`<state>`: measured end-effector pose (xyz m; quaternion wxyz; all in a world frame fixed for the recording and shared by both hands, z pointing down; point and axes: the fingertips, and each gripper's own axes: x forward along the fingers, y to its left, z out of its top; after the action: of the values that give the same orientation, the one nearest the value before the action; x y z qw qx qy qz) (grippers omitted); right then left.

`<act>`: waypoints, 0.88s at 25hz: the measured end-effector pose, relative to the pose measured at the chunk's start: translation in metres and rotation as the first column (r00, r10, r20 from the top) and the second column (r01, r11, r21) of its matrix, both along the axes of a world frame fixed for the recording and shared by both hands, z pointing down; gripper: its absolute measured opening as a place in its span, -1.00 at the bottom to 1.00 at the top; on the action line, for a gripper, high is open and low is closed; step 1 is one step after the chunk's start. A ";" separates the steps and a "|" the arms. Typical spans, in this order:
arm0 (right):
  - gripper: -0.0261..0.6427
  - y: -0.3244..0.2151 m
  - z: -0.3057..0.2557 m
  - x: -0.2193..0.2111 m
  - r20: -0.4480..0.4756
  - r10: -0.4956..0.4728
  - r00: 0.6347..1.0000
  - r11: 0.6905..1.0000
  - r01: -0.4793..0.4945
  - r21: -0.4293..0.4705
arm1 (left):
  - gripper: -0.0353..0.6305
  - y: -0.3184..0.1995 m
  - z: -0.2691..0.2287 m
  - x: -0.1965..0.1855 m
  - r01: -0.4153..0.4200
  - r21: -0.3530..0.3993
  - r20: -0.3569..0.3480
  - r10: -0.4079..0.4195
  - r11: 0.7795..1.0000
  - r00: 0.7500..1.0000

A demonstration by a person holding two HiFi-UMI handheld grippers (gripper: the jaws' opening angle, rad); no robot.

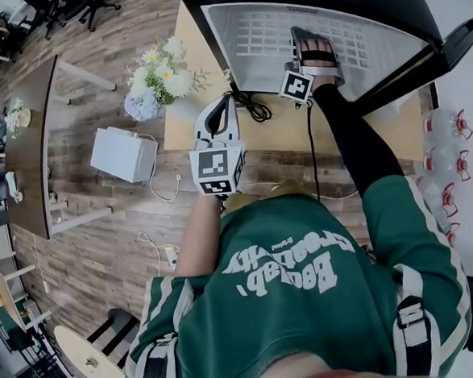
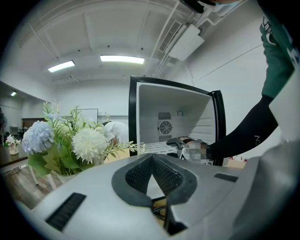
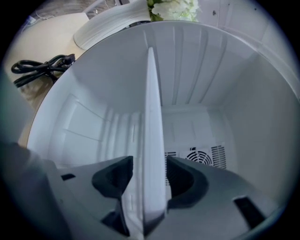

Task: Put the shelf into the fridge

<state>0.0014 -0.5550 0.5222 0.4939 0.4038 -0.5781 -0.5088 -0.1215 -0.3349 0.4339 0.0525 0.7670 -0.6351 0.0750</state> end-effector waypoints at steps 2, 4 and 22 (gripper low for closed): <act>-0.18 0.005 0.000 0.001 0.005 -0.017 1.000 1.000 0.017 0.004 | -0.89 0.004 -0.002 0.001 -0.001 0.003 0.003 0.001 1.000 1.000; -0.13 0.008 -0.004 0.003 0.032 -0.012 0.999 1.000 0.012 -0.007 | -0.89 0.007 -0.004 0.001 0.000 0.006 0.003 0.000 1.000 1.000; -0.06 0.103 -0.043 0.031 0.435 -0.063 0.898 0.989 0.116 -0.097 | -0.89 0.025 -0.025 0.038 -0.054 0.059 0.009 0.054 0.997 0.999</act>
<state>0.0327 -0.4523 0.4795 0.3534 0.4487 -0.7205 -0.3933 -0.0835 -0.3098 0.4089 0.0255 0.7847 -0.6164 0.0604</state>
